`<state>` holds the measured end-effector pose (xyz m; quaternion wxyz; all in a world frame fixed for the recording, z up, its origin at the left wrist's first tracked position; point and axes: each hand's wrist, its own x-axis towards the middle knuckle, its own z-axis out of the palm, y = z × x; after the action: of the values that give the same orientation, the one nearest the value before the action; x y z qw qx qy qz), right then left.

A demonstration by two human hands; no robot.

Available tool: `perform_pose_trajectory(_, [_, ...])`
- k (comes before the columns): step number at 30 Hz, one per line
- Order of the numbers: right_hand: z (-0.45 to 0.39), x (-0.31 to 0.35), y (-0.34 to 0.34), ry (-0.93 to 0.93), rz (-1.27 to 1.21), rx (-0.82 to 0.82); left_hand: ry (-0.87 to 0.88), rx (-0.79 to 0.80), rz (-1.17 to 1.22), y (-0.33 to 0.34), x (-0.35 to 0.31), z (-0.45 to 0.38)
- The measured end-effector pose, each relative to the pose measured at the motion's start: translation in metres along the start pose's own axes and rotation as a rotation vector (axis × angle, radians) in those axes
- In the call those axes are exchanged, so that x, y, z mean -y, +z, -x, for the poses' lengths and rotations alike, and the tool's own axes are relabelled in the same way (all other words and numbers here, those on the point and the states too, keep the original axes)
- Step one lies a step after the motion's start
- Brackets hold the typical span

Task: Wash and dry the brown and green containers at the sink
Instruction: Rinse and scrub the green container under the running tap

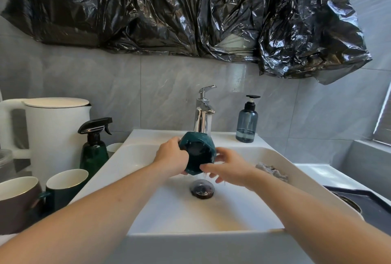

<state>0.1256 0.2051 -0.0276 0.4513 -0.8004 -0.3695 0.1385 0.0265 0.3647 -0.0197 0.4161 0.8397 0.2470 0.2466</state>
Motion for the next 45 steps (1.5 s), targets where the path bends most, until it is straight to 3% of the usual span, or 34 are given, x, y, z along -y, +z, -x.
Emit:
perform_pose_trajectory(8, [0.001, 0.001, -0.004, 0.069, 0.029, -0.146, -0.002, 0.090, -0.056, 0.010, -0.002, 0.000])
perform_pose_trajectory(16, [-0.004, 0.001, -0.002, -0.056, -0.028, -0.229, -0.027, 0.076, -0.045, 0.006, -0.003, -0.001])
perform_pose_trajectory(23, [-0.003, 0.000, 0.001, -0.009, -0.073, -0.063, -0.081, 0.018, 0.116, 0.003, -0.008, 0.002])
perform_pose_trajectory(32, [-0.002, -0.003, -0.005, 0.004, 0.007, -0.225, 0.074, 0.109, -0.241, 0.008, 0.004, -0.003])
perform_pose_trajectory(36, [-0.001, 0.001, -0.005, -0.083, 0.002, -0.258, 0.075, 0.073, -0.217, 0.008, 0.006, -0.006])
perform_pose_trajectory(42, [-0.002, -0.001, 0.002, 0.030, 0.049, -0.013, 0.000, 0.014, -0.066, 0.007, 0.002, -0.006])
perform_pose_trajectory(45, [0.000, 0.002, 0.000, 0.047, 0.058, -0.041, -0.024, 0.048, -0.031, 0.009, 0.003, -0.008])
